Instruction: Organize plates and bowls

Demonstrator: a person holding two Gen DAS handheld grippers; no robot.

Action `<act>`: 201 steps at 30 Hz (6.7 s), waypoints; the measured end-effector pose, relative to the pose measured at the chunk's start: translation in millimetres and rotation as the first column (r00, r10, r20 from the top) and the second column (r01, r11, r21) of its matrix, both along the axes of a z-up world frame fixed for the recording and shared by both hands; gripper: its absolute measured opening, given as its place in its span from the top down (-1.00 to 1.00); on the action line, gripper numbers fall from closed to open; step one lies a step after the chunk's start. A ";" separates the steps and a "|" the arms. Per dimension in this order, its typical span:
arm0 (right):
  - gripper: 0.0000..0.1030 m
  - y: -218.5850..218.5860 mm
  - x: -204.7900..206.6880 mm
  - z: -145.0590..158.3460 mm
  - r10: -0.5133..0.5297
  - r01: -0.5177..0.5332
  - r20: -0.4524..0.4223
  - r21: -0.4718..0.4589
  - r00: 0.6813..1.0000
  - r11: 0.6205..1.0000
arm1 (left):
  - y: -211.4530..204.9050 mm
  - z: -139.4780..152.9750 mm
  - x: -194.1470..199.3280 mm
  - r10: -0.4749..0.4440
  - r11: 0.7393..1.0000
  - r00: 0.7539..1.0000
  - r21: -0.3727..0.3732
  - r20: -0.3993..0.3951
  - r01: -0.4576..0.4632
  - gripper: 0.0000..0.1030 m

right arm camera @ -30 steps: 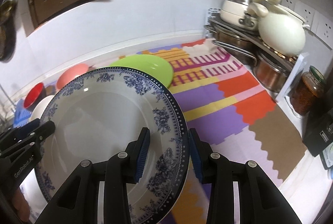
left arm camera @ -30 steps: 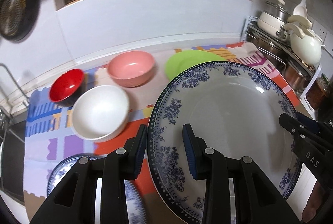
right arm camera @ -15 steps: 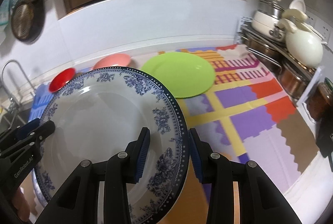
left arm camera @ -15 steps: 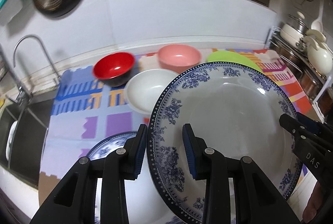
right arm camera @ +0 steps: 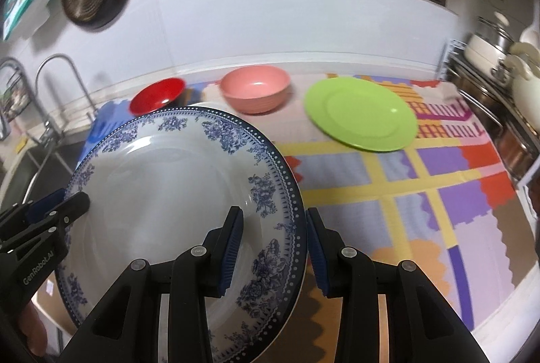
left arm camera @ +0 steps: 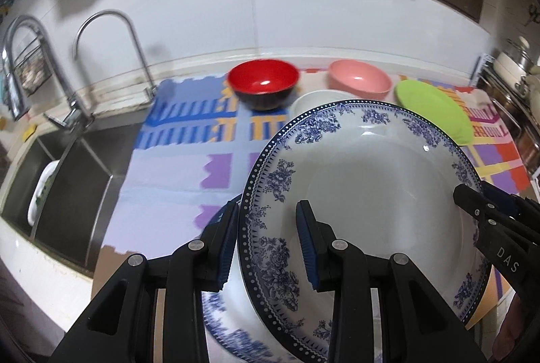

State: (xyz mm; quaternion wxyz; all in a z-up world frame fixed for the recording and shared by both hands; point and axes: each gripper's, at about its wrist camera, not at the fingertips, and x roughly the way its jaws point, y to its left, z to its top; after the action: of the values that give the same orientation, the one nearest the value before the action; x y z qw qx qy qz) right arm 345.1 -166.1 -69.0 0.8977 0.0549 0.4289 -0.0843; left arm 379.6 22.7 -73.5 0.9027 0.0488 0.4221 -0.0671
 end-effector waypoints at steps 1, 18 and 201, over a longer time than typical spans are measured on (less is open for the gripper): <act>0.25 5.3 1.8 -2.0 0.011 -0.011 -0.004 0.006 1.000 1.000 | 4.7 -1.7 -0.4 0.010 1.000 1.000 0.002 -0.005 -0.010 0.33; 0.25 63.7 23.6 -41.2 0.154 -0.150 -0.108 0.043 0.982 0.988 | 52.2 -45.1 -1.5 0.124 0.992 0.986 0.046 -0.115 -0.119 0.32; 0.17 -299.1 172.2 -83.3 -0.177 0.181 -0.085 0.047 0.981 0.982 | -310.3 -68.7 203.8 -0.212 0.977 0.963 -0.051 -0.164 0.206 0.22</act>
State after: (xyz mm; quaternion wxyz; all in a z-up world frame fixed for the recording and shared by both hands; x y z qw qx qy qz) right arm 517.3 -465.2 -152.4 0.8668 0.1141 0.4599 -0.1553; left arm 583.4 -287.6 -142.2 0.8523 0.0721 0.4884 -0.1729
